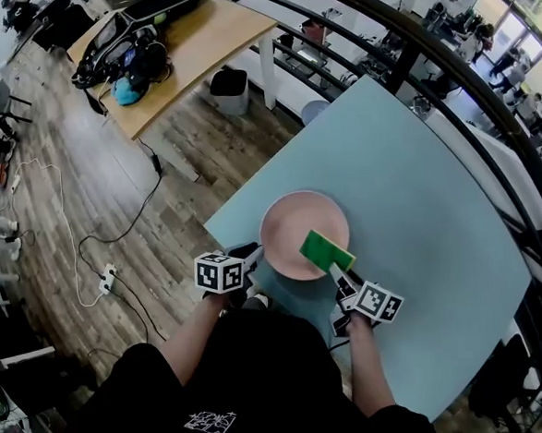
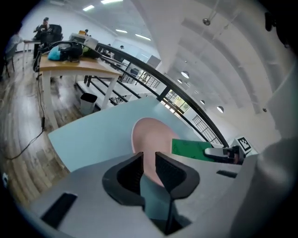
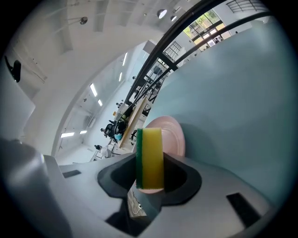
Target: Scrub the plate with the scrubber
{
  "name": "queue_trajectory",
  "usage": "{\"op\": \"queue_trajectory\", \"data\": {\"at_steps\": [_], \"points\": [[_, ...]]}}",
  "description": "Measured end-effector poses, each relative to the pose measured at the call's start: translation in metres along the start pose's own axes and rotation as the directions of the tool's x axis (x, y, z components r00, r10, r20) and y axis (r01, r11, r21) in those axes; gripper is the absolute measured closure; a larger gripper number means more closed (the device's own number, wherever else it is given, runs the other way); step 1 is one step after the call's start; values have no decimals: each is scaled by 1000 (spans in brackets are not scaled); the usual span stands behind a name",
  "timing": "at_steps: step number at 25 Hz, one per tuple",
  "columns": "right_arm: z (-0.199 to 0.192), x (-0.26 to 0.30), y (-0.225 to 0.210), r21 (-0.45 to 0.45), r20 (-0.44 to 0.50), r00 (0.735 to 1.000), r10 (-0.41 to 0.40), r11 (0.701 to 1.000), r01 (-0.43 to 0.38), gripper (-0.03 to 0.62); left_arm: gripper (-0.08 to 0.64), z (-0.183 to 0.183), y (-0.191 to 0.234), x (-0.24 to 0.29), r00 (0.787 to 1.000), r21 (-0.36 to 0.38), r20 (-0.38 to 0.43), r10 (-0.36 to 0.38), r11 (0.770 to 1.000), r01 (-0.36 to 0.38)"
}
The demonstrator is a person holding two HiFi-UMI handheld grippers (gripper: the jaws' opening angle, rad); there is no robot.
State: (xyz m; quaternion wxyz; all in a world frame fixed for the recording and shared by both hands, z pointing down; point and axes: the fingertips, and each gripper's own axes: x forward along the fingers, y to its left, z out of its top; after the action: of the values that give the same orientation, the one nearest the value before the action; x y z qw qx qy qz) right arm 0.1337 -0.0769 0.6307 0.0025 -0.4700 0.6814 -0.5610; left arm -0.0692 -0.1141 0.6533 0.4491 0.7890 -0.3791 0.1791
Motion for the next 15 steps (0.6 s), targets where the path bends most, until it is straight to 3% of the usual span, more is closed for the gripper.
{"op": "queue_trajectory", "data": {"at_steps": [5,9,12,15], "points": [[1,4,-6,-11,-29,999,23,1000,-23,460,458,-9,16,13,998,-128,-27,51,990,-54],[1,6,-10,-23,-32,999,30,999,-31,460,449,-8,33,14,990,-222,2,138,966,-134],[1,8,-10,-19,-38,998,39,999,-40,459,449,4,42,12,967,-179,60,250,955,-236],[2,11,-10,-6,-35,998,43,999,-43,459,449,13,44,18,952,-124,78,297,950,-286]]}}
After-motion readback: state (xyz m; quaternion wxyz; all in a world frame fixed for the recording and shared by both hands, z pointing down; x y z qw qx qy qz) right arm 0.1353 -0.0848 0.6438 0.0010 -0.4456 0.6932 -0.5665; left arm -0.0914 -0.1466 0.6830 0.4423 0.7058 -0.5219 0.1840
